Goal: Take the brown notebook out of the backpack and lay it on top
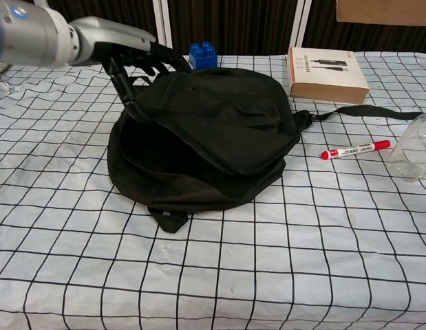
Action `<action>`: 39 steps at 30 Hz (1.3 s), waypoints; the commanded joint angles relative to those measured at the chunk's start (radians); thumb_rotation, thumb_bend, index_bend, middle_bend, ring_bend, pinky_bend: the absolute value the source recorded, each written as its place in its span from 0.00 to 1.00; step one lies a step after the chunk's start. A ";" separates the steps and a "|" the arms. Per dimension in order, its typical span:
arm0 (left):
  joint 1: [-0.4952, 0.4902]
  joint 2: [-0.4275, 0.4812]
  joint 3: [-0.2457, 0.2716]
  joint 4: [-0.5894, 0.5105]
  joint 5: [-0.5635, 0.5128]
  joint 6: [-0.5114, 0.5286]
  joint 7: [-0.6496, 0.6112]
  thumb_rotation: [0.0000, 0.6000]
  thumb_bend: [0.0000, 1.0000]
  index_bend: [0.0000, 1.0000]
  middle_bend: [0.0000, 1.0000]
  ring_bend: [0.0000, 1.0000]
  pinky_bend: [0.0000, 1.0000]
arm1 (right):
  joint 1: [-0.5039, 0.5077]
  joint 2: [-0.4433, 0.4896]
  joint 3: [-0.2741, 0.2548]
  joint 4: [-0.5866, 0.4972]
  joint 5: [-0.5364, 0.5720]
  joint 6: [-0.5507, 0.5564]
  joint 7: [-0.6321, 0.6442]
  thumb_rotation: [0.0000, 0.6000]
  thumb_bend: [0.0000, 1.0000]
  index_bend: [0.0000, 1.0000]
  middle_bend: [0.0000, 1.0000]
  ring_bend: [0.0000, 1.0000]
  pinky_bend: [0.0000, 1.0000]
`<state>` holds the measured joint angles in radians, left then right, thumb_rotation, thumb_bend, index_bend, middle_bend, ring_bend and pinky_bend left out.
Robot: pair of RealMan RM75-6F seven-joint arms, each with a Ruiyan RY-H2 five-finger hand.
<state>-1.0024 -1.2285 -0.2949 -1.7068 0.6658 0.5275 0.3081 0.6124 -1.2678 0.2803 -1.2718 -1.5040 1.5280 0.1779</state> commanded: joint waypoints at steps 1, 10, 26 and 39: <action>-0.037 0.248 0.010 -0.168 -0.079 -0.189 -0.089 1.00 0.01 0.08 0.00 0.00 0.00 | 0.029 -0.030 0.009 0.026 0.016 -0.043 0.002 1.00 0.57 0.68 0.60 0.64 0.50; 0.044 0.415 0.010 -0.259 0.070 0.029 -0.112 1.00 0.02 0.11 0.01 0.00 0.00 | 0.114 -0.146 -0.002 0.115 0.007 -0.141 -0.093 1.00 0.57 0.68 0.59 0.64 0.50; 0.188 0.178 0.015 -0.092 0.413 0.414 -0.222 1.00 0.02 0.14 0.04 0.00 0.00 | 0.245 -0.395 -0.108 0.231 -0.102 -0.282 -0.292 1.00 0.57 0.68 0.57 0.62 0.50; 0.189 0.154 0.024 -0.066 0.427 0.412 -0.229 1.00 0.02 0.14 0.04 0.00 0.00 | 0.212 -0.454 -0.164 0.141 0.016 -0.478 -0.343 1.00 0.20 0.10 0.12 0.29 0.30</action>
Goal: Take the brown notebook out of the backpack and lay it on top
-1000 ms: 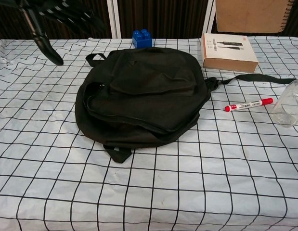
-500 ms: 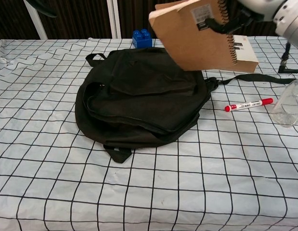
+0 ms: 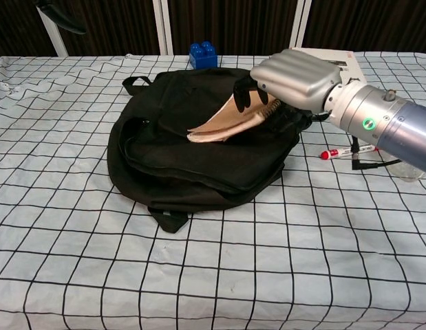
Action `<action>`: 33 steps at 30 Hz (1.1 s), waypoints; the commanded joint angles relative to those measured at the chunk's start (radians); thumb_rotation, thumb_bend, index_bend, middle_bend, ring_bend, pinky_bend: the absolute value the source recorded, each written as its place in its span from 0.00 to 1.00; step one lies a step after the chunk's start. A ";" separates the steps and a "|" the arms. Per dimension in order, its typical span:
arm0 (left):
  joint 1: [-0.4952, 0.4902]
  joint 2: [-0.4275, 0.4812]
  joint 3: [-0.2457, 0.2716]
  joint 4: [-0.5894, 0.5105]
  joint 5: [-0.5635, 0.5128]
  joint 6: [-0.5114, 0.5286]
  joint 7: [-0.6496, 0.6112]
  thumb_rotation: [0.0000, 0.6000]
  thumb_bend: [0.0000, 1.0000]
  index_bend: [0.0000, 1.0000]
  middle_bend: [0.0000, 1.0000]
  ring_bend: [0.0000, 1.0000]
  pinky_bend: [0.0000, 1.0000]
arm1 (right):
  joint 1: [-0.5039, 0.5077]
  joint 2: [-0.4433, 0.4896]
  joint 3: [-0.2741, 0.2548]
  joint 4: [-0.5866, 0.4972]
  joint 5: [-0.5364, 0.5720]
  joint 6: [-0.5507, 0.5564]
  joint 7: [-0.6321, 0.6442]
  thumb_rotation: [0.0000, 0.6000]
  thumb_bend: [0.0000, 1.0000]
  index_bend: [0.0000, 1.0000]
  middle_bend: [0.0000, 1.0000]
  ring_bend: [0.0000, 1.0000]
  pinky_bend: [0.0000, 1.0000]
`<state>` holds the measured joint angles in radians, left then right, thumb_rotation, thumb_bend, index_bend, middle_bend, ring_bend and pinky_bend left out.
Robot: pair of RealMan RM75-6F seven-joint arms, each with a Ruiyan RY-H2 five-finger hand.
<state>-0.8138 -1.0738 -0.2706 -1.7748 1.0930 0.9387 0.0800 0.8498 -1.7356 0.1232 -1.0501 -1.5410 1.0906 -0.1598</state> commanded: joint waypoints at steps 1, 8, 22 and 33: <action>0.002 -0.003 0.000 0.005 -0.002 0.003 -0.002 1.00 0.02 0.14 0.04 0.00 0.00 | -0.035 0.026 -0.007 -0.119 0.068 -0.045 -0.009 1.00 0.19 0.04 0.06 0.24 0.28; 0.001 -0.025 0.007 0.032 -0.017 -0.002 0.005 1.00 0.02 0.14 0.04 0.00 0.00 | -0.084 0.176 0.011 -0.364 0.132 -0.037 -0.097 1.00 0.16 0.00 0.00 0.15 0.21; 0.088 -0.006 0.064 -0.014 0.082 0.157 0.095 1.00 0.03 0.14 0.04 0.00 0.00 | -0.331 0.630 0.039 -0.554 0.200 0.210 -0.110 1.00 0.16 0.00 0.00 0.16 0.17; 0.419 0.002 0.290 0.044 0.330 0.510 0.062 1.00 0.03 0.15 0.04 0.00 0.00 | -0.697 0.729 -0.130 -0.478 0.094 0.544 0.080 1.00 0.16 0.00 0.02 0.18 0.17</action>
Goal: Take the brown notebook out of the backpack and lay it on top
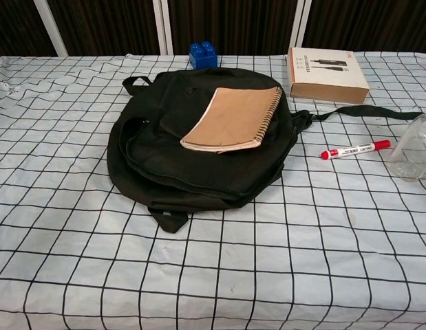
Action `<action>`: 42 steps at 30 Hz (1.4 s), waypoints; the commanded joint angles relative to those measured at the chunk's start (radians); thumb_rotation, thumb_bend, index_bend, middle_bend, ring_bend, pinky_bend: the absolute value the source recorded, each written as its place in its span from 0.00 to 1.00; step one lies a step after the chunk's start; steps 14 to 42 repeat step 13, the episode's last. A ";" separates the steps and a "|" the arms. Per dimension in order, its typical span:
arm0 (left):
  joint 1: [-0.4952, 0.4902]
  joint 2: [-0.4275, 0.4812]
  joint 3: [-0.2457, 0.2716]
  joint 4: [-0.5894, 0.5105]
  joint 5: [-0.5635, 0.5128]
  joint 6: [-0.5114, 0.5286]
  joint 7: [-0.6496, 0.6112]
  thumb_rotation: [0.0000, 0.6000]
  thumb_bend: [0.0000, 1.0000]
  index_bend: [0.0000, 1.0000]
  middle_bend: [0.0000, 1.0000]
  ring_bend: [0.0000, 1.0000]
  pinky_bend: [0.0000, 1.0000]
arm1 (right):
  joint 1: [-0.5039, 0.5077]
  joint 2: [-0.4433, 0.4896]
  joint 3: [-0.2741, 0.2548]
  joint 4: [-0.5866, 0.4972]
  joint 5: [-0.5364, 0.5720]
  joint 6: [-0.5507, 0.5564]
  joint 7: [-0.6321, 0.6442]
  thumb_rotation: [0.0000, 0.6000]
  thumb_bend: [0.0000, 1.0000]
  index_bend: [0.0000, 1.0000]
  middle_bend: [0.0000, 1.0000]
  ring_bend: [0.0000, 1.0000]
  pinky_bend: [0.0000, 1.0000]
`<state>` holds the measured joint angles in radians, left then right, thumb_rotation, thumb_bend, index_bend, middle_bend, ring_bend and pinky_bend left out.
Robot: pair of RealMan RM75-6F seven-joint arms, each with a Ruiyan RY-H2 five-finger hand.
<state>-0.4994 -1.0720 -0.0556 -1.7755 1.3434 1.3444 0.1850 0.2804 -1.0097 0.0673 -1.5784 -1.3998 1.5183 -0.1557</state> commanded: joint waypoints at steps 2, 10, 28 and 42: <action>0.162 -0.003 0.102 0.074 0.101 0.158 -0.078 1.00 0.03 0.15 0.04 0.00 0.00 | -0.177 -0.030 -0.100 0.081 -0.063 0.156 0.073 1.00 0.16 0.00 0.02 0.18 0.17; 0.306 -0.005 0.150 0.123 0.143 0.281 -0.158 1.00 0.03 0.15 0.04 0.00 0.00 | -0.267 -0.159 -0.108 0.170 -0.088 0.235 0.048 1.00 0.16 0.00 0.03 0.18 0.17; 0.335 -0.015 0.149 0.146 0.128 0.294 -0.161 1.00 0.04 0.15 0.04 0.00 0.00 | -0.266 -0.166 -0.106 0.178 -0.117 0.241 0.049 1.00 0.16 0.00 0.03 0.17 0.17; 0.335 -0.015 0.149 0.146 0.128 0.294 -0.161 1.00 0.04 0.15 0.04 0.00 0.00 | -0.266 -0.166 -0.106 0.178 -0.117 0.241 0.049 1.00 0.16 0.00 0.03 0.17 0.17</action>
